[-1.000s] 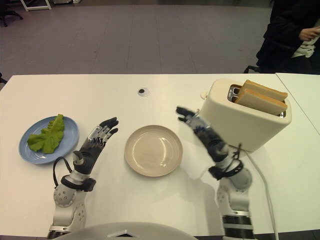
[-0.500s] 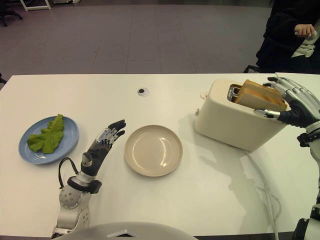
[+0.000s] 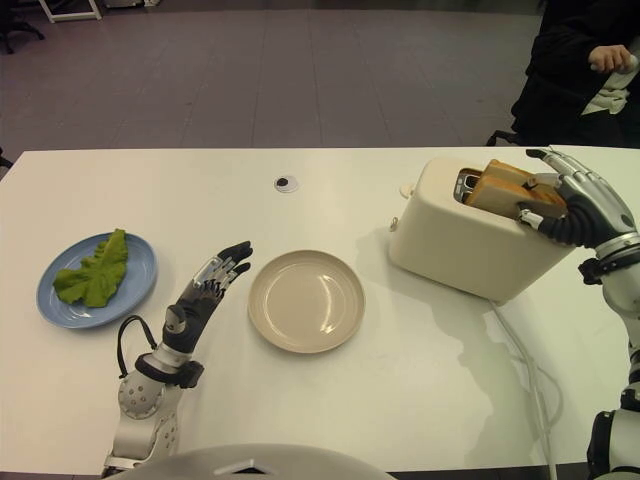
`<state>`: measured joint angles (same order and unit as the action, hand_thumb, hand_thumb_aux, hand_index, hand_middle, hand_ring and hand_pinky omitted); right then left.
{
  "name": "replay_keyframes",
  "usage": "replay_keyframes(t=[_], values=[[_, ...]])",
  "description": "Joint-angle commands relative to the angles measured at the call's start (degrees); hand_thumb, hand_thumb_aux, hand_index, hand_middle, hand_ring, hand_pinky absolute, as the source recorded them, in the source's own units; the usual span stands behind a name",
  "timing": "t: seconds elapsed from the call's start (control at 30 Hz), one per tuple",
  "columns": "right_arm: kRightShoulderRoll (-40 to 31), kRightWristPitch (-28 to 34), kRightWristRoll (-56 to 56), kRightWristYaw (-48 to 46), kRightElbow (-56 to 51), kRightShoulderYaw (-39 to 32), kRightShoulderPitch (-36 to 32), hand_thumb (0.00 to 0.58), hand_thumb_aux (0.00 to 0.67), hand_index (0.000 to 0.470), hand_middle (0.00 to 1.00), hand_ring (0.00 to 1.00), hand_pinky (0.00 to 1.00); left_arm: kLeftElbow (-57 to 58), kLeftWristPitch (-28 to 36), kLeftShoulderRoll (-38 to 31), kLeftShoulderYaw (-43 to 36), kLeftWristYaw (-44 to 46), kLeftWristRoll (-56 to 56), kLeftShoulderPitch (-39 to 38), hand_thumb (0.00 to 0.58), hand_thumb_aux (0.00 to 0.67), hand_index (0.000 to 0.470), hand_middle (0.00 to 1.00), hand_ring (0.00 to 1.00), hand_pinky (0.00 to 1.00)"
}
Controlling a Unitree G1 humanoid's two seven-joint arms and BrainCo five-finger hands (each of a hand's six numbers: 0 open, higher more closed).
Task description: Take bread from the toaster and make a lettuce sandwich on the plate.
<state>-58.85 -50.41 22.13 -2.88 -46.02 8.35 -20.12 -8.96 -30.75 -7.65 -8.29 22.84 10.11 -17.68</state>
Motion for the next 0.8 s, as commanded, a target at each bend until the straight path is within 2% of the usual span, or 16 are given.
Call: replay_keyframes(t=[0.03,0.13,0.2,0.27,0.33,0.4,0.47,0.5,0.63,0.8], values=[[0.2,2.6,-18.0,-13.1,1.1,3.8,-4.7,0.580,0.670,0.470,0.00,0.00,0.00,0.1,0.2,-0.2,0.2,-0.5,-0.6,-0.3,0.000,0.000,0.000,0.00,0.00,0.00],[-0.7,9.0,-33.8,-27.4,3.7,7.7,-8.8,0.580,0.670,0.470,0.00,0.00,0.00,0.1,0.0,0.0,0.2,-1.0,-0.8,-0.3,0.000,0.000,0.000,0.00,0.00,0.00],[-0.8,17.0,-45.1,-37.6,8.9,10.3,-11.3,0.580,0.670,0.470,0.00,0.00,0.00,0.2,-0.1,0.2,0.2,-1.3,-0.9,-0.2,0.000,0.000,0.000,0.00,0.00,0.00],[0.9,27.8,-54.7,-44.1,19.3,10.1,-9.8,0.580,0.670,0.470,0.00,0.00,0.00,0.6,-0.3,0.2,0.2,-1.5,-0.9,0.2,0.000,0.000,0.000,0.00,0.00,0.00],[2.8,36.3,-59.4,-46.3,29.5,7.9,-5.9,0.580,0.670,0.470,0.00,0.00,0.00,0.9,-0.3,0.2,0.2,-1.5,-0.7,0.6,0.000,0.000,0.000,0.00,0.00,0.00],[4.5,47.6,-63.4,-45.9,39.4,4.1,-1.9,0.580,0.670,0.470,0.00,0.00,0.00,1.3,-0.3,0.1,0.3,-1.4,-0.4,1.2,0.000,0.000,0.000,0.00,0.00,0.00],[7.3,58.1,-65.1,-44.7,46.5,-2.0,-0.3,0.580,0.670,0.470,0.00,0.00,0.00,1.8,-0.4,0.1,0.5,-1.4,-0.3,1.6,0.000,0.000,0.000,0.00,0.00,0.00],[9.4,61.2,-63.6,-44.3,48.2,-5.6,-0.3,0.580,0.670,0.470,0.00,0.00,0.00,2.0,-0.6,0.2,0.7,-1.5,-0.3,1.6,0.000,0.000,0.000,0.00,0.00,0.00],[16.5,64.8,-53.2,-42.1,47.4,-15.9,-1.2,0.580,0.670,0.470,0.00,0.00,0.00,2.9,-1.1,0.2,0.9,-1.4,-0.2,2.2,0.000,0.000,0.000,0.00,0.00,0.00],[24.0,60.3,-37.9,-39.5,39.6,-24.8,-1.6,0.580,0.670,0.470,0.00,0.00,0.00,1.0,-0.6,0.5,1.8,-1.8,2.2,1.8,0.000,0.000,0.000,0.00,0.00,0.00]])
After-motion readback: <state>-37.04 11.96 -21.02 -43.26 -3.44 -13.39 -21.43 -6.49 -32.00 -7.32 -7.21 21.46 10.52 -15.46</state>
